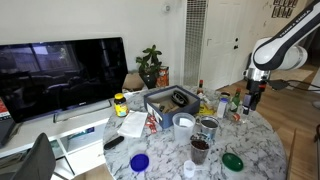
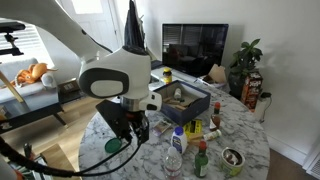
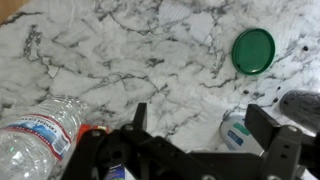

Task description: Put the silver cup in the larger clear cup then put the small clear cup inside the silver cup.

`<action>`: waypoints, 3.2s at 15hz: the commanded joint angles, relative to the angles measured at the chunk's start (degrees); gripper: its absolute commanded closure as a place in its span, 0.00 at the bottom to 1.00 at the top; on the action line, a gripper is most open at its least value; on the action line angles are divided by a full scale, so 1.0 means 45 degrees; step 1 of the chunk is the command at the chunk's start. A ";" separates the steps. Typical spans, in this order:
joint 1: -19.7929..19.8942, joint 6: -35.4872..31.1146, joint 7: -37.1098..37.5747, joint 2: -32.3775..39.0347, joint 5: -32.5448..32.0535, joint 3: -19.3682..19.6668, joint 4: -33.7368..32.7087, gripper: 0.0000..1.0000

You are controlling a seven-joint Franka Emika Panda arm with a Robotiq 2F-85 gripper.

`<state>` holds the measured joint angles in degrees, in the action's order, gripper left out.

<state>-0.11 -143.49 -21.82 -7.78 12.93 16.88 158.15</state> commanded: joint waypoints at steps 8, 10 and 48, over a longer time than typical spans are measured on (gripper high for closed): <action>-0.0375 -0.5560 0.1466 0.2323 0.2493 -0.1922 -0.0047 0.00; -0.0701 -0.6287 0.1238 0.2738 0.3859 -0.2464 -0.0052 0.00; 0.0156 -0.7330 -0.6209 0.5393 1.3920 -0.5646 -0.2541 0.99</action>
<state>-0.59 -176.51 -47.47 18.37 74.30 -8.46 145.45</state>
